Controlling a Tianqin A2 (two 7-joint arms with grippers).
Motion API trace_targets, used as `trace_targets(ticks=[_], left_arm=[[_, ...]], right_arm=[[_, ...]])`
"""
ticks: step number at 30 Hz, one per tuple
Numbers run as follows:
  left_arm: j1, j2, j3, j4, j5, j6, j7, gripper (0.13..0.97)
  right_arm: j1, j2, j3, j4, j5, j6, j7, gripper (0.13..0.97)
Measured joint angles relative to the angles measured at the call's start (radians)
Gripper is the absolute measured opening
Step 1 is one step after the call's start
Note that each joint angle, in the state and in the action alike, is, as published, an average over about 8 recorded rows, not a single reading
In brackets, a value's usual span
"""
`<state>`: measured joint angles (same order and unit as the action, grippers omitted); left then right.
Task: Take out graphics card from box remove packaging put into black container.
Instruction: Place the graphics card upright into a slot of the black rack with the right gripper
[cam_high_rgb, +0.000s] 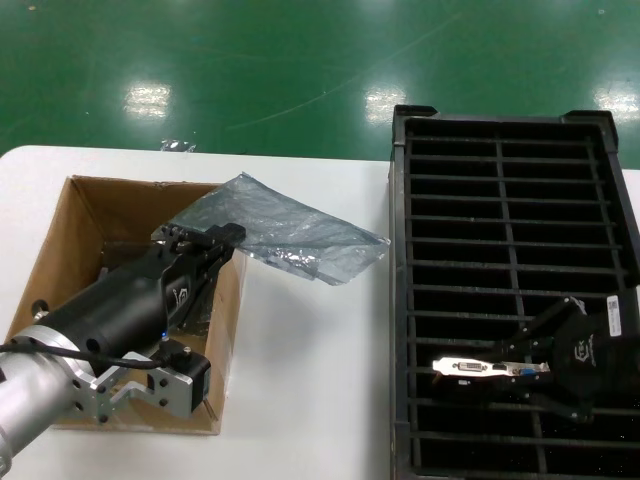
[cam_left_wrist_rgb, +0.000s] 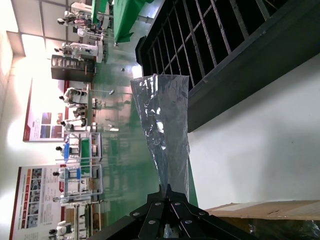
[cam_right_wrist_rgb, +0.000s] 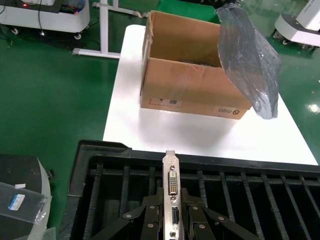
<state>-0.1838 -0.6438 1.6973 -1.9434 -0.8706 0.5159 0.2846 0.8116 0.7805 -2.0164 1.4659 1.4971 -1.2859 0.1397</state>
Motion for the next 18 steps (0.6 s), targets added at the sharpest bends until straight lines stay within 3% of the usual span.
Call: trace_targets(ticks=[6,18], left_arm=[[0.000,0.000,0.000,0.000,0.000,0.000,0.000,0.138],[0.000,0.000,0.000,0.000,0.000,0.000,0.000,0.138]], right_arm=[[-0.010,0.011,0.010,0.020,0.011,-0.002,-0.004,0.209],[-0.059,0.069,0.068,0.149,0.045,0.029,0.022,0.353]])
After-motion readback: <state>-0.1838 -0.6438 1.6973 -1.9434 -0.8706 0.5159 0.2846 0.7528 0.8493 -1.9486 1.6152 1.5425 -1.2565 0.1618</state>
